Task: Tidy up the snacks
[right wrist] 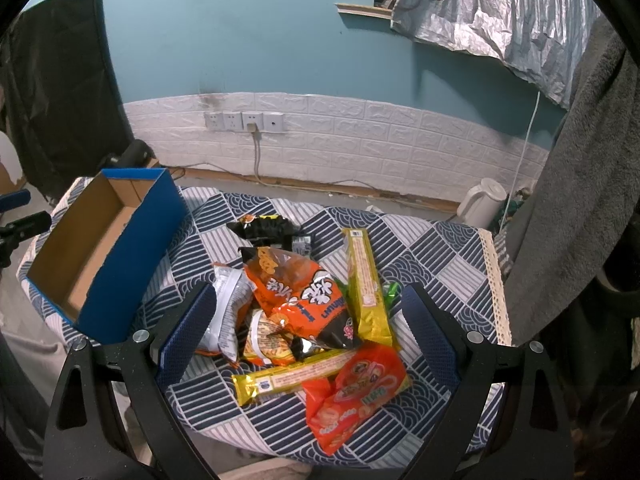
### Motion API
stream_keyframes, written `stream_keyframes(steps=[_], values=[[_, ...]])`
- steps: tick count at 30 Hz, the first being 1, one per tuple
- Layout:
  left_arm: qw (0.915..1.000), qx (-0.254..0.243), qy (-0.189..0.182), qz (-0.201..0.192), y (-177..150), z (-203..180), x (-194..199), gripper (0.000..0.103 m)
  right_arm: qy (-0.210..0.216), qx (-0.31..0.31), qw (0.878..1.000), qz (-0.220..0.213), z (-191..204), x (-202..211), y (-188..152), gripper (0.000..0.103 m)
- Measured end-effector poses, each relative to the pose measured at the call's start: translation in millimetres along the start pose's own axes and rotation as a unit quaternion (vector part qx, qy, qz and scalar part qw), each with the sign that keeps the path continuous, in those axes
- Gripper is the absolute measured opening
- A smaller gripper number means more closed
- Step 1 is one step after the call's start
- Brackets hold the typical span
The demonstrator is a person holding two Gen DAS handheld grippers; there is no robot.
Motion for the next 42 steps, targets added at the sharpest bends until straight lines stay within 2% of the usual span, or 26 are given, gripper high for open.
stream_keyframes(steps=[7,16,22,31,37,42], values=[[0.9999,-0.009,-0.006,0.008,1.9,-8.9,-19.3,0.100,-0.016,-0.008,1.000,0.006,-12.4,-4.5,-3.9,0.092],[0.9975,-0.006,-0.058,0.039,6.6,-41.4,-52.5,0.100,-0.055,-0.072,0.994,0.056,-56.6,-30.7,-23.6,0.092],[0.9936,-0.020,-0.086,0.070,0.9,-72.5,-73.7,0.100,-0.085,-0.125,0.984,0.096,-89.0,-52.0,-51.5,0.092],[0.9877,-0.013,-0.107,0.113,-16.5,-92.7,-106.1,0.100,-0.101,-0.169,0.968,0.156,-105.7,-86.4,-90.3,0.092],[0.9843,-0.034,-0.108,0.135,-26.6,-107.0,-123.4,0.100,-0.117,-0.194,0.957,0.183,-115.5,-106.8,-107.4,0.092],[0.9817,-0.033,-0.111,0.151,-31.7,-111.3,-135.8,0.100,-0.123,-0.201,0.950,0.202,-118.0,-118.7,-122.8,0.092]])
Point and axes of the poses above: each gripper's, at about its wrist camera, not at the fingertips, and x roughly against the way its jaws point, z to its left, y to its top, the point moved 9 cm from there along -x, roughly the way its jaws point, and after that the axes turned 15 degrees about -x, right-handed, at the moved point
